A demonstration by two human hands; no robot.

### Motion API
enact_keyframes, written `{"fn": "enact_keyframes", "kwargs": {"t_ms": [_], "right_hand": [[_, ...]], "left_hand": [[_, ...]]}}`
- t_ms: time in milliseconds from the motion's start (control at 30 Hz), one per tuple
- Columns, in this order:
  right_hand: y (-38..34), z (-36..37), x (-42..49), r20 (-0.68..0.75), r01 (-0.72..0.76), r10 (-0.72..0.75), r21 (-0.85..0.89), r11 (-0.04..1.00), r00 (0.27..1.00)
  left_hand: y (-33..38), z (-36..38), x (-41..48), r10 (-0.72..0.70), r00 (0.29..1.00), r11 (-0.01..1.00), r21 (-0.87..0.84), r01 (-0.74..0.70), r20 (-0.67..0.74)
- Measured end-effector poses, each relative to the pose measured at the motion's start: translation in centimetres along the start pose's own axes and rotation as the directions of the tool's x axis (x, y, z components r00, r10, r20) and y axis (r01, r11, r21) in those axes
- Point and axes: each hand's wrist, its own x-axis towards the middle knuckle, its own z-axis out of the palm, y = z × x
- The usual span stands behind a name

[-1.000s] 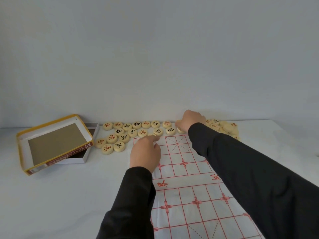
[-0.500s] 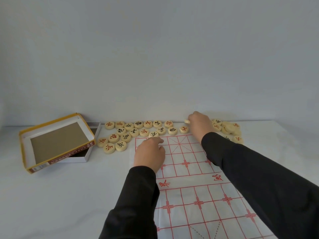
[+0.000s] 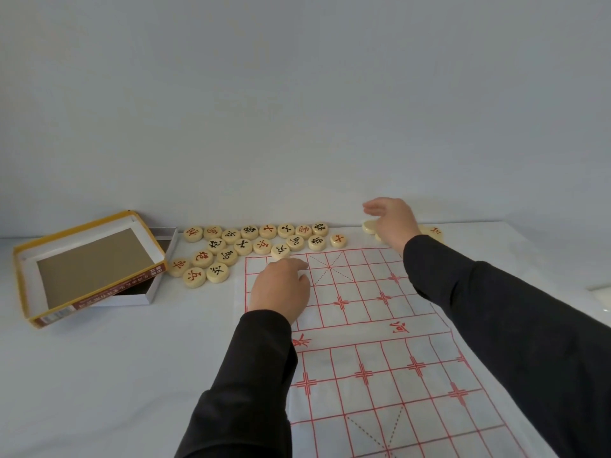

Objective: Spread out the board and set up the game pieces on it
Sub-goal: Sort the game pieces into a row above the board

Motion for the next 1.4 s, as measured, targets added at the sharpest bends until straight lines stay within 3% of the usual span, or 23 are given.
{"fn": "enact_keyframes", "kwargs": {"t_ms": [100, 200, 433, 833, 1000, 1133, 1400], "right_hand": [[1.8, -1.4, -0.4, -0.100, -0.055, 0.039, -0.162, 0.985, 0.994], [2.7, -1.1, -1.3, -0.071, -0.023, 0.001, -0.314, 0.949, 0.998], [3.0, 0.1, -1.0, -0.032, 0.010, -0.030, -0.486, 0.874, 0.999], [1.4, 2.2, -0.2, -0.024, -0.049, 0.043, -0.543, 0.838, 0.999], [0.7, 2.5, 0.2, -0.006, 0.025, -0.028, -0.316, 0.949, 1.000], [0.7, 2.8, 0.4, -0.051, 0.135, -0.148, -0.202, 0.970, 0.988], [2.4, 3.4, 0.3, -0.032, 0.202, -0.238, -0.429, 0.880, 0.971]], "left_hand": [[0.5, 0.3, 0.0, 0.019, 0.999, 1.000, 0.021, -0.019, 0.029], [0.6, 0.7, 0.1, 0.013, 0.998, 0.999, 0.048, -0.016, 0.054], [0.7, 0.9, 0.2, -0.011, 0.999, 0.998, 0.054, 0.008, 0.048], [0.7, 0.9, 0.0, -0.012, 0.999, 0.999, 0.049, 0.010, 0.048], [0.6, 1.0, 0.1, 0.012, 0.998, 0.998, 0.059, -0.015, 0.061], [0.6, 1.1, 0.1, 0.035, 0.996, 0.995, 0.092, -0.043, 0.086], [0.4, 1.2, 0.0, 0.056, 0.994, 0.992, 0.104, -0.065, 0.090]]}}
